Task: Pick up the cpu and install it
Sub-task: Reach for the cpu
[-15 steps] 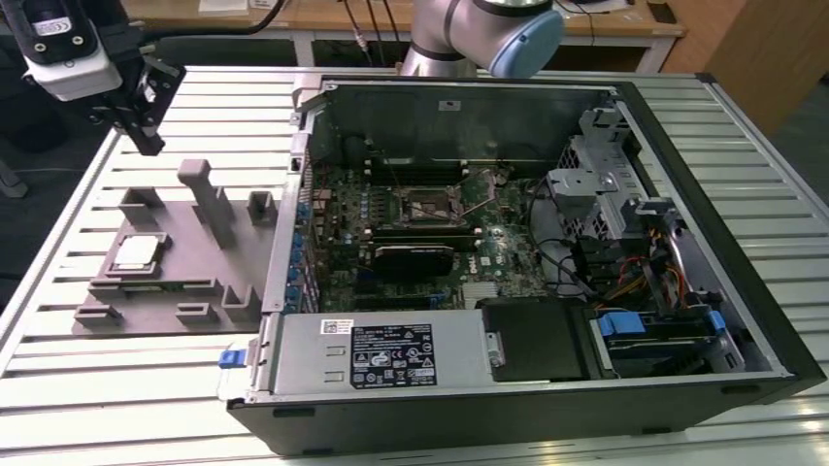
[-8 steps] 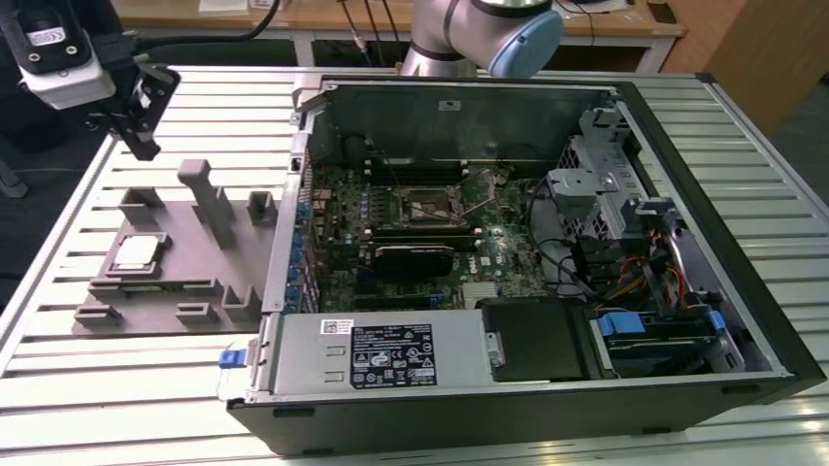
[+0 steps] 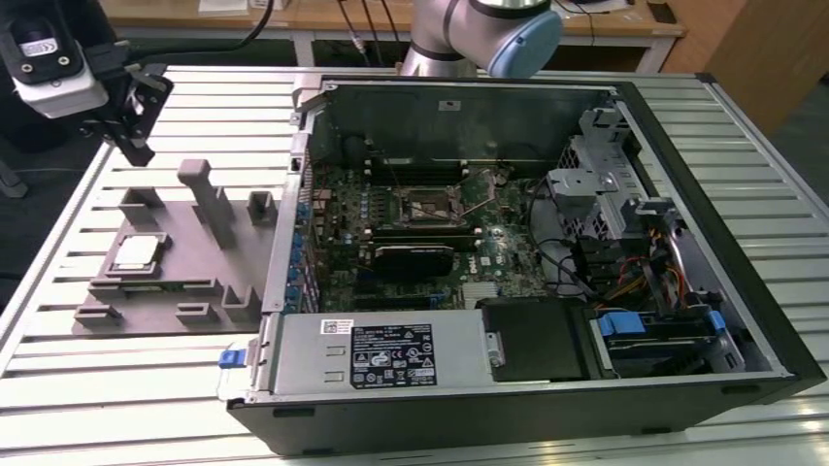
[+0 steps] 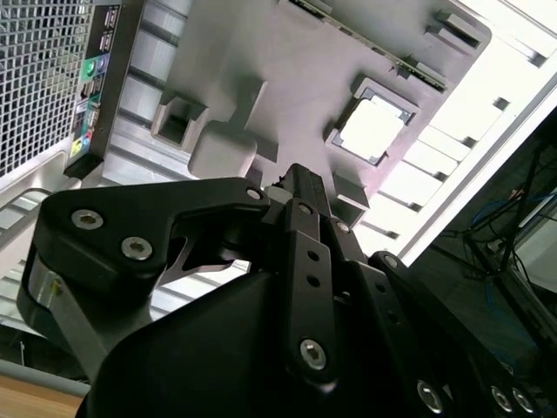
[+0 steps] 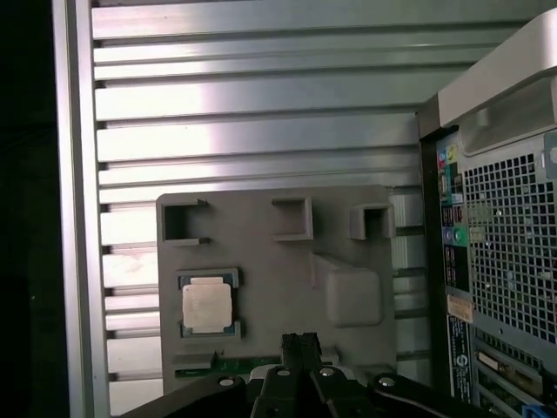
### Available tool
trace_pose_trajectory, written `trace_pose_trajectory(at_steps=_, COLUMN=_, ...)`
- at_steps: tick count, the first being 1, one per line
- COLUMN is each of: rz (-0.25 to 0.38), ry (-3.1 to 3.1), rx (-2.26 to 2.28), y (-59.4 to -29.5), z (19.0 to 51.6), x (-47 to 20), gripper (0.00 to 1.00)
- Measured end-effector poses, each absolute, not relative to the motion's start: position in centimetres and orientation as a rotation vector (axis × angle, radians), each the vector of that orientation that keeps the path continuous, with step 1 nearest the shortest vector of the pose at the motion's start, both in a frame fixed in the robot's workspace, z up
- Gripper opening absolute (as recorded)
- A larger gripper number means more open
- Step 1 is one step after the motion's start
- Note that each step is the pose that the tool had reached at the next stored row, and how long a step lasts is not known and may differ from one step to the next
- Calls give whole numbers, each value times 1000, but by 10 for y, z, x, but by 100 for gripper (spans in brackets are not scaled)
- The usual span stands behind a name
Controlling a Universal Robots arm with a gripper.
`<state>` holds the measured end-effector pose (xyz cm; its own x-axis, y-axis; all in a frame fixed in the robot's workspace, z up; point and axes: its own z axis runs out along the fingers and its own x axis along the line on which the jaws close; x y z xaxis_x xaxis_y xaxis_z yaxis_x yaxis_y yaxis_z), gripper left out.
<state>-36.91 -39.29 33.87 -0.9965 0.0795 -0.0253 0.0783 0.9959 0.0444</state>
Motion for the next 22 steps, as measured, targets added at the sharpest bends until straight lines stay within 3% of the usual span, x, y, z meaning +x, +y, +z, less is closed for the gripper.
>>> trace_pose_trajectory(at_steps=22, rz=68, ry=3111, rx=123, y=-393, z=322, x=-389, gripper=11)
